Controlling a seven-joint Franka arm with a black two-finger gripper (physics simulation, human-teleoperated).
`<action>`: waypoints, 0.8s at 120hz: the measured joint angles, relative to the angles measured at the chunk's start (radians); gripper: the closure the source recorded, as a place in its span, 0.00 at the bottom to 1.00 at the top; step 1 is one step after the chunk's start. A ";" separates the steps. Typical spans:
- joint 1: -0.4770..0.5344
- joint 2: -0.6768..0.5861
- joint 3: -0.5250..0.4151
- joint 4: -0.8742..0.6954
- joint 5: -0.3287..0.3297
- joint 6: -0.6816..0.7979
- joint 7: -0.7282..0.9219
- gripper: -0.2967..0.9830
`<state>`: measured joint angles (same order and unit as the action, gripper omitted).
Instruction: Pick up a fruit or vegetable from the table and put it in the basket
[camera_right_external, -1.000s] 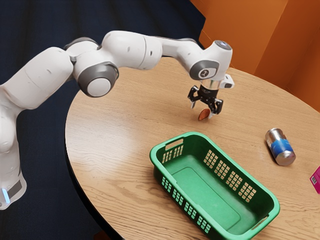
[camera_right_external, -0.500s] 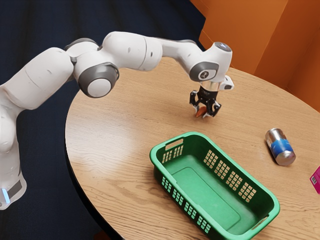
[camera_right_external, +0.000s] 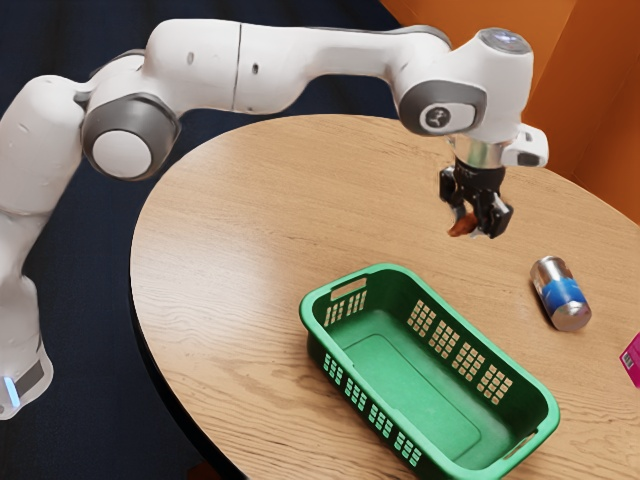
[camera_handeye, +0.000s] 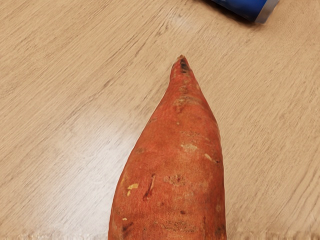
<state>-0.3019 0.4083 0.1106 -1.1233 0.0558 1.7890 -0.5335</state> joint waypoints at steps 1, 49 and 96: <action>-0.006 -0.002 -0.001 0.000 0.000 -0.002 0.000 0.66; -0.202 -0.064 -0.032 -0.044 0.004 -0.056 0.005 0.65; -0.212 -0.084 -0.062 -0.071 -0.001 -0.066 0.004 0.29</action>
<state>-0.5135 0.3245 0.0486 -1.1943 0.0544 1.7232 -0.5292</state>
